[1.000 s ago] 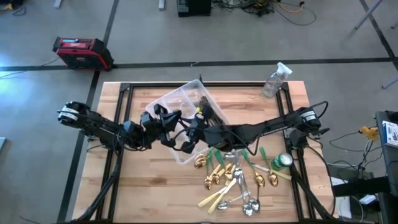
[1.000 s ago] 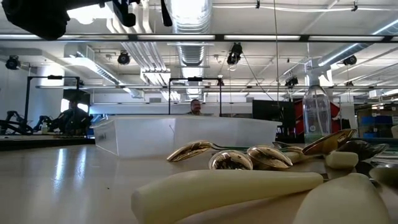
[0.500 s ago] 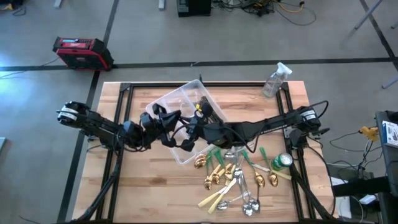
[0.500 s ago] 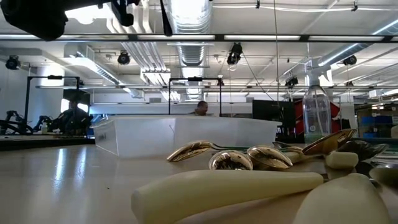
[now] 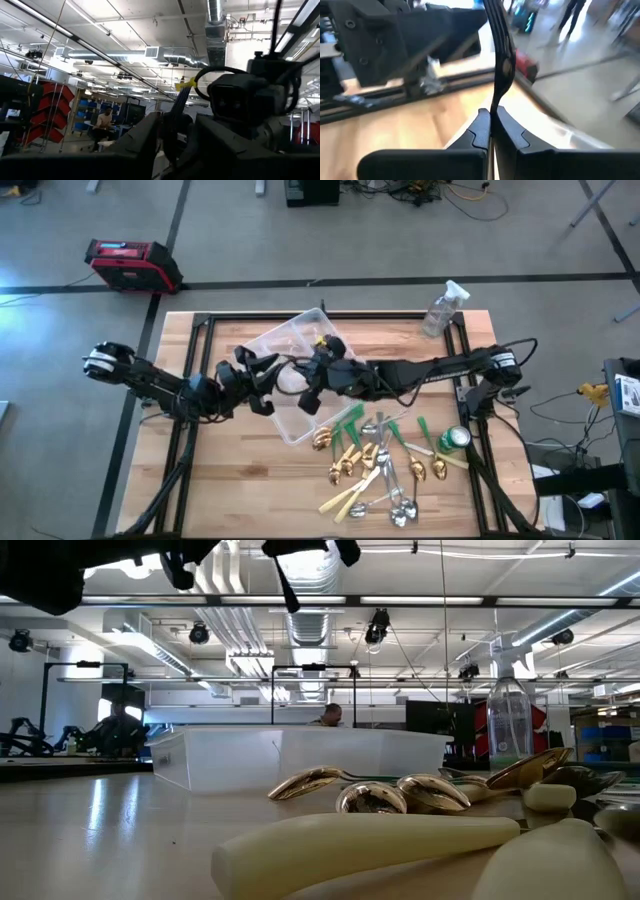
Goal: Sort silverware
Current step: Put the black fork into the transparent silverware tray
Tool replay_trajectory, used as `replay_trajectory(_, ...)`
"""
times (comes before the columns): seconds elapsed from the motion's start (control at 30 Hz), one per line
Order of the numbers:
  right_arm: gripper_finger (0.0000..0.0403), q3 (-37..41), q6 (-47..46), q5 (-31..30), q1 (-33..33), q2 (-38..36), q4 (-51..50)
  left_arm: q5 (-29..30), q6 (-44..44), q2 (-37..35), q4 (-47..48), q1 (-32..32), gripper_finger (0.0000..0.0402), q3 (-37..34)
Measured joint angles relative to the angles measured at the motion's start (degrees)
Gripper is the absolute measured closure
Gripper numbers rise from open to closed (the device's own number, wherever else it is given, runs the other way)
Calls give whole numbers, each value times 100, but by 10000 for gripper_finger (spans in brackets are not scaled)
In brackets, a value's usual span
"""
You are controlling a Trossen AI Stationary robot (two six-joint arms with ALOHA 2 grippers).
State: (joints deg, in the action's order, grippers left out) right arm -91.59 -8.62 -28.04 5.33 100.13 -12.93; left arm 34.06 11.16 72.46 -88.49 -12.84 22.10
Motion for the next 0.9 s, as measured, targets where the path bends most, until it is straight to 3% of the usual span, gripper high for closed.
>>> replay_trajectory(0.33, 402, -7, -1348, 2205, -1405, -313, -2461, 87, 264, -668, 17, 2, 237, -508)
replay_trajectory(0.7, 403, -4, -1345, 3399, -2586, 724, -2949, -207, -269, -673, 931, -22, 249, -521)
replay_trajectory(0.9, 403, -2, -1423, 4178, -2903, 1365, -2981, -212, -316, -681, 1023, -37, 259, -524)
